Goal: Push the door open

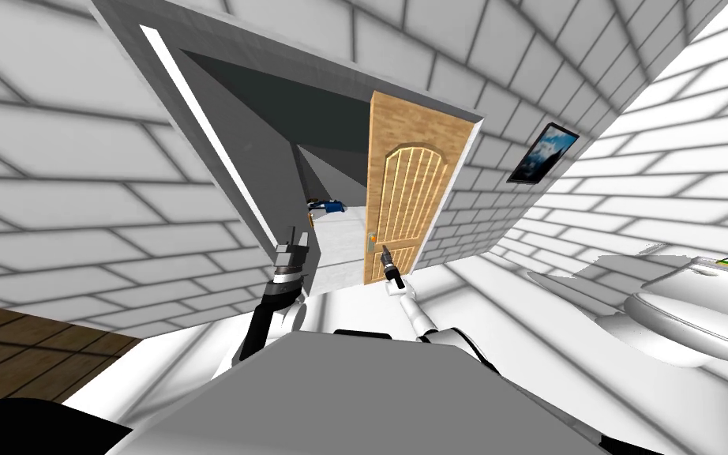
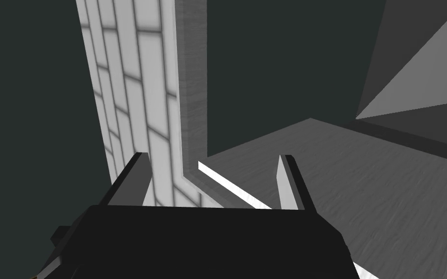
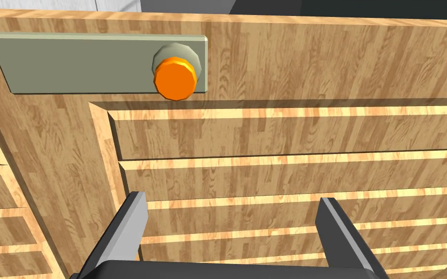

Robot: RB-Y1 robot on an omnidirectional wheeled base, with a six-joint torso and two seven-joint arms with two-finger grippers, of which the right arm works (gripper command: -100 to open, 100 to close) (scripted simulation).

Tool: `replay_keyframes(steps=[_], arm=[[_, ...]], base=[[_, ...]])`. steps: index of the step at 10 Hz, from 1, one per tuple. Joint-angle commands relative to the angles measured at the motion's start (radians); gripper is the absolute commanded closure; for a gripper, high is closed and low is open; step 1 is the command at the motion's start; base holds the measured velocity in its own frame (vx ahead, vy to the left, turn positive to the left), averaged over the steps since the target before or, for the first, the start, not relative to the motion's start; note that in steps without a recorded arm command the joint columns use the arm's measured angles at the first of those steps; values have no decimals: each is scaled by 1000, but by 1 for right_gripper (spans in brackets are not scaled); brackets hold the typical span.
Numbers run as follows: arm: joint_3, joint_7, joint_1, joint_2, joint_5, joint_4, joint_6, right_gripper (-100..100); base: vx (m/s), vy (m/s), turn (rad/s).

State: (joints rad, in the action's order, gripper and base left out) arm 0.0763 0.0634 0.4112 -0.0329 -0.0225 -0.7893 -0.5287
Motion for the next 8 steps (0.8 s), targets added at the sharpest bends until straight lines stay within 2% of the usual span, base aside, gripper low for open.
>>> replay_keyframes(steps=[1, 2, 7, 8], arm=[[2, 5, 32, 6, 3, 50, 0, -100], [2, 5, 32, 6, 3, 54, 0, -100], [9, 17, 117, 25, 12, 198, -2, -100], [9, 17, 117, 25, 12, 198, -2, -100]], base=[[58, -49, 38], [40, -36, 23], [51, -48, 32], [43, -34, 10]])
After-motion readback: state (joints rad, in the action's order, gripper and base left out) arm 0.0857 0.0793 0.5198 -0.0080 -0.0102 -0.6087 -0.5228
